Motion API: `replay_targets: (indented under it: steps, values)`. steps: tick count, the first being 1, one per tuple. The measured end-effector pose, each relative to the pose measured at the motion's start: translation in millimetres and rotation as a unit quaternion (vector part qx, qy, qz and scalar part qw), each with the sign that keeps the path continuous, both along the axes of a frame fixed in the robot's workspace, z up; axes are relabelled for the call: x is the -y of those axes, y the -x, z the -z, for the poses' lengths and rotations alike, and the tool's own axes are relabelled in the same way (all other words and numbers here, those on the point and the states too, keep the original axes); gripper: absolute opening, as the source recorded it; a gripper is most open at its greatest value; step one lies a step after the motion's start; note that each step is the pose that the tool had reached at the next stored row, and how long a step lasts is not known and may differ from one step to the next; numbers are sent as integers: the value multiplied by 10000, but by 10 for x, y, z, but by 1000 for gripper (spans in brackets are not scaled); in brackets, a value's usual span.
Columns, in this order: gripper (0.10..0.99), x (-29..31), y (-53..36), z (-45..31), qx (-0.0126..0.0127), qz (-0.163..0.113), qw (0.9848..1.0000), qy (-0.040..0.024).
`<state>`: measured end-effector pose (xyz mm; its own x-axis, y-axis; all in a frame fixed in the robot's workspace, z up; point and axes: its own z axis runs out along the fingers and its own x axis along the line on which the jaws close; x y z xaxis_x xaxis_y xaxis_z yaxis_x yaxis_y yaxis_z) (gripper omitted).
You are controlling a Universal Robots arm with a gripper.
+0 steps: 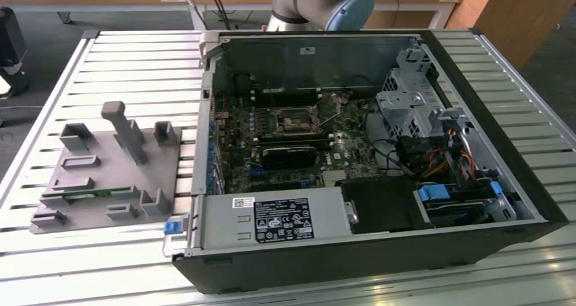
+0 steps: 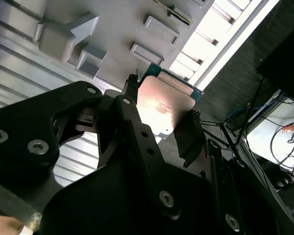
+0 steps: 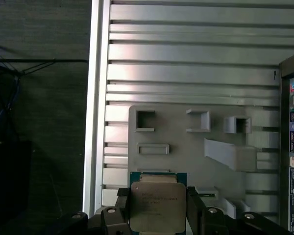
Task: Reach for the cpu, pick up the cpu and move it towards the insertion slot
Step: 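Pick up the cpu and move it towards the insertion slot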
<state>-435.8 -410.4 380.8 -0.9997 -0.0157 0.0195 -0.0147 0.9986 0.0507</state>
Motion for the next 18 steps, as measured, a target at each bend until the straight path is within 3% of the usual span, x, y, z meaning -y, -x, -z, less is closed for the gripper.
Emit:
replay_targets:
  steps: [8, 18]
  values:
    - [541, -3, -46, -114, 0, 0, 10000, 0]
    - [541, -3, -462, -117, 0, 1, 10000, 0]
